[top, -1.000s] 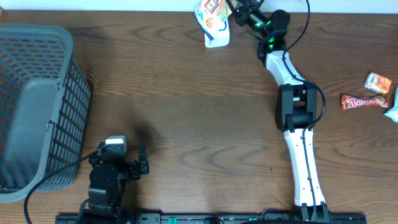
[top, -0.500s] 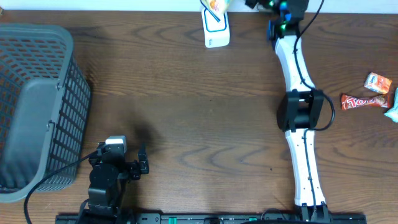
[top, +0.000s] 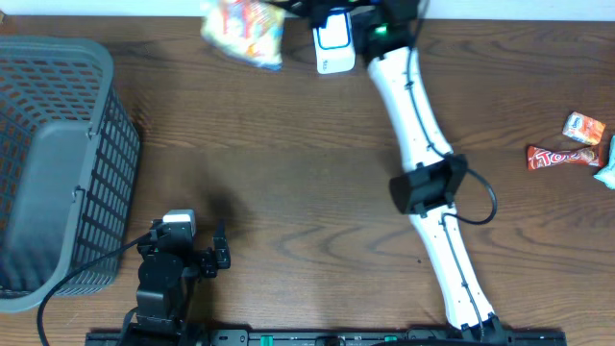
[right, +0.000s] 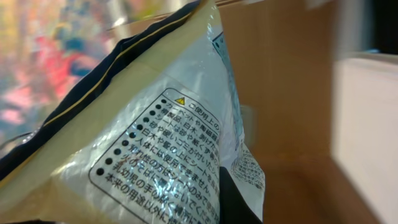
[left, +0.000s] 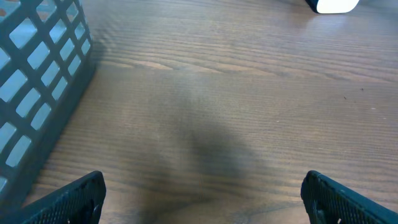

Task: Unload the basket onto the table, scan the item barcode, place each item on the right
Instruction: 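Carry the snack bag to the right table edge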

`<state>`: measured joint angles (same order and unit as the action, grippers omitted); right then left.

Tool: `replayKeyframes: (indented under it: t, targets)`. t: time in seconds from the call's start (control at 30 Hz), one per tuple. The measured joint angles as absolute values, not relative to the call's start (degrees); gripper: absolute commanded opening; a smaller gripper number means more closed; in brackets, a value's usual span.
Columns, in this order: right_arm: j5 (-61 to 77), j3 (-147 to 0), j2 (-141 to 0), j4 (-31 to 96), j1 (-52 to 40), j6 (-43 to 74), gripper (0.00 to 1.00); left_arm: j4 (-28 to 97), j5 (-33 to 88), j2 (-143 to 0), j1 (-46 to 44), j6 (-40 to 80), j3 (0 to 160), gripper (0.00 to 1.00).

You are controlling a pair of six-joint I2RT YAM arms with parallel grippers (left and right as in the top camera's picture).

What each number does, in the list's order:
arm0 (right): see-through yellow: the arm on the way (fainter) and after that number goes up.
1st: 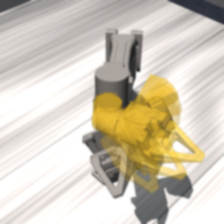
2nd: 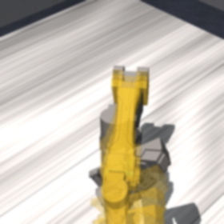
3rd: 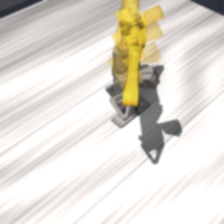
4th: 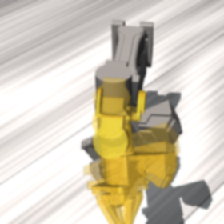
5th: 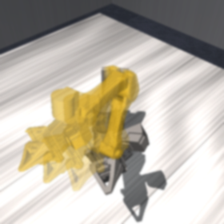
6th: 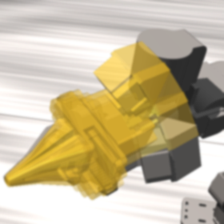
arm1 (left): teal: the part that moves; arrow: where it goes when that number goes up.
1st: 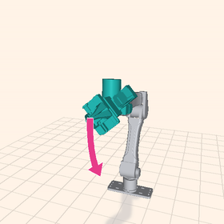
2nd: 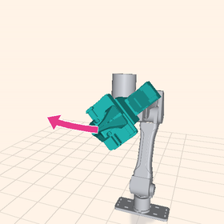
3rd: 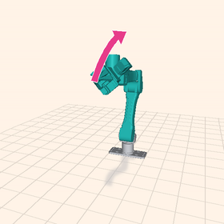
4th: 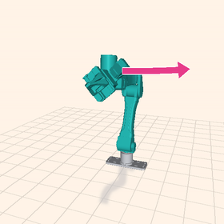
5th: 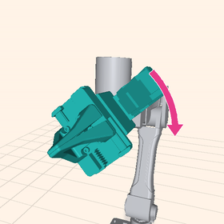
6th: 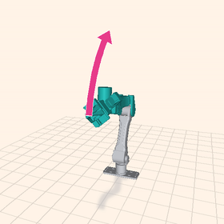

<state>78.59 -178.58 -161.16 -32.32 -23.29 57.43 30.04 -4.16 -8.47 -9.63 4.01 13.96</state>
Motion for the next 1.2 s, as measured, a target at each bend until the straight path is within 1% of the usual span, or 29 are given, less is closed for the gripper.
replayKeyframes:
  t: [0.03, 0.1, 0.17, 0.2, 0.27, 0.37, 0.47, 0.57, 0.67, 0.8, 0.97, 1.07, 1.2]
  targets:
    - [78.76, -178.58, -160.68, -30.63, -24.45, 56.47, 0.02, 30.04, -4.16, -8.47, -9.63, 4.01, 13.96, 0.99]
    - [79.11, -179.02, -159.52, -22.17, -27.55, 52.18, 0.01, 30.04, -4.14, -8.47, -9.63, 4.01, 13.96, 0.99]
    - [78.85, -179.43, -158.65, -10.72, -30.30, 45.65, 0.01, 30.04, -4.16, -8.47, -9.63, 4.01, 13.96, 0.99]
    - [77.82, -179.67, -158.23, -2.22, -31.73, 41.10, 0.01, 30.04, -4.19, -8.47, -9.63, 4.01, 13.96, 0.99]
    - [72.62, -179.85, -157.95, 15.11, -34.00, 29.89, 0.01, 30.04, -4.14, -8.47, -9.65, 4.01, 13.96, 0.99]
    - [59.59, -179.33, -158.08, 32.34, -36.16, 14.28, 0.01, 30.06, -4.16, -8.47, -9.63, 4.01, 13.96, 0.99]
    - [51.05, -179.06, -158.19, 40.86, -36.67, 5.56, 0.01, 30.04, -4.16, -8.47, -9.63, 4.01, 13.96, 0.99]
    - [41.82, -179.17, -158.17, 49.10, -36.47, 0.03, 0.01, 30.04, -4.16, -8.47, -9.63, 4.01, 13.96, 0.99]
    - [27.09, -179.15, -158.17, 57.39, -36.36, -3.73, 0.01, 30.04, -4.16, -8.47, -9.63, 3.99, 13.96, 0.99]
    - [-1.91, -179.15, -158.17, 69.47, -35.92, -6.92, 0.01, 30.04, -4.16, -8.47, -9.63, 4.01, 13.96, 0.99]
    - [-28.69, -179.13, -158.19, 80.38, -33.19, -6.42, 0.01, 30.04, -4.14, -8.47, -9.63, 4.01, 13.96, 0.99]
    - [-39.75, -179.13, -158.19, 86.56, -29.47, -3.92, 0.01, 30.04, -4.16, -8.47, -9.63, 4.01, 13.96, 0.99]
    - [-46.63, -179.13, -158.19, 95.18, -23.24, 0.97, 0.01, 30.04, -4.16, -8.47, -9.63, 4.01, 13.96, 0.99]
